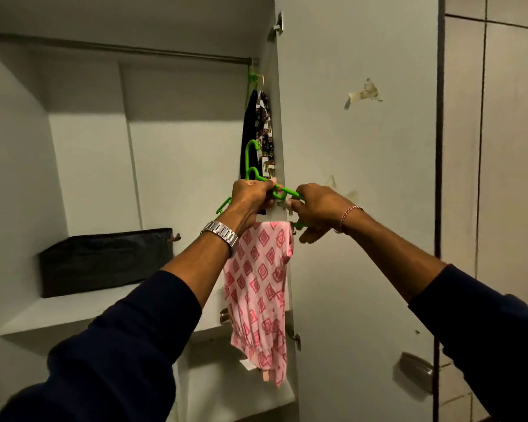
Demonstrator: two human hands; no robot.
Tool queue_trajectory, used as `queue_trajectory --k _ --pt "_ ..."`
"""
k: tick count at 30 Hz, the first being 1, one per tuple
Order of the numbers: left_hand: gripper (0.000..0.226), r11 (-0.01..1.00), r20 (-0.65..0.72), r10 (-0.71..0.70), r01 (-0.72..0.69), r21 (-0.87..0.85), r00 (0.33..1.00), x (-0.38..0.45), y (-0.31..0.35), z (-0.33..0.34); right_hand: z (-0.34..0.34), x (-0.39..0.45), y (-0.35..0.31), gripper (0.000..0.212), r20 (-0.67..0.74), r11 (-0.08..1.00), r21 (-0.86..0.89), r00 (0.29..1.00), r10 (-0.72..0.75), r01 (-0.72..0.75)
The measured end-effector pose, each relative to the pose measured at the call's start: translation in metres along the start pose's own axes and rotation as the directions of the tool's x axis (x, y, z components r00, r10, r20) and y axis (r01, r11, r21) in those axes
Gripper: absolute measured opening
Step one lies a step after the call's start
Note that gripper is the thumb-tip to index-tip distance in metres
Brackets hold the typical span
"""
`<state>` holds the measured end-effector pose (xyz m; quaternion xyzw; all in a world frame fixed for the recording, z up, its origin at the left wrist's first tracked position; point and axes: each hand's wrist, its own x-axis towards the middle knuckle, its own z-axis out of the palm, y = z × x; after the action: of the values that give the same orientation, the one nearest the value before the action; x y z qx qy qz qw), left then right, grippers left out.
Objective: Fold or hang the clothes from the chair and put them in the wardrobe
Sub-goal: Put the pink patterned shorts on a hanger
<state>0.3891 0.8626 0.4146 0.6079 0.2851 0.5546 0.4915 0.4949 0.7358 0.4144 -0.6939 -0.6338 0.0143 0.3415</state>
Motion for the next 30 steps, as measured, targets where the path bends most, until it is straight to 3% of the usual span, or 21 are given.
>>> queue_trajectory --k 3,8,11,14,17,30 --pt "0.015 1.0 0.008 0.001 -0.001 0.014 1.0 0.036 -0.006 0.002 0.003 0.034 0.005 0.047 -0.039 0.996 0.037 0.997 -0.073 0.075" --pt "0.019 0.993 0.03 0.104 -0.105 0.05 0.994 0.1 -0.012 -0.003 0.015 0.114 0.018 0.025 -0.333 0.98 -0.045 0.922 -0.196 0.193" --pt "0.025 0.954 0.037 0.196 -0.2 0.223 0.98 0.136 -0.013 -0.008 0.025 0.161 0.022 0.019 -0.418 0.969 -0.069 0.875 -0.243 0.236" --pt "0.022 0.786 -0.022 0.386 -0.316 0.531 0.922 0.178 -0.01 -0.019 0.035 0.204 0.022 0.02 -0.446 0.965 -0.077 0.857 -0.258 0.251" --pt "0.012 0.602 -0.013 0.484 -0.323 0.73 0.875 0.219 -0.009 -0.039 0.041 0.25 0.02 0.02 -0.465 0.963 -0.073 0.846 -0.262 0.258" --pt "0.056 0.036 0.318 0.591 -0.418 0.908 0.741 0.409 -0.008 -0.13 0.068 0.461 -0.046 0.023 -0.636 0.937 -0.109 0.701 -0.322 0.332"
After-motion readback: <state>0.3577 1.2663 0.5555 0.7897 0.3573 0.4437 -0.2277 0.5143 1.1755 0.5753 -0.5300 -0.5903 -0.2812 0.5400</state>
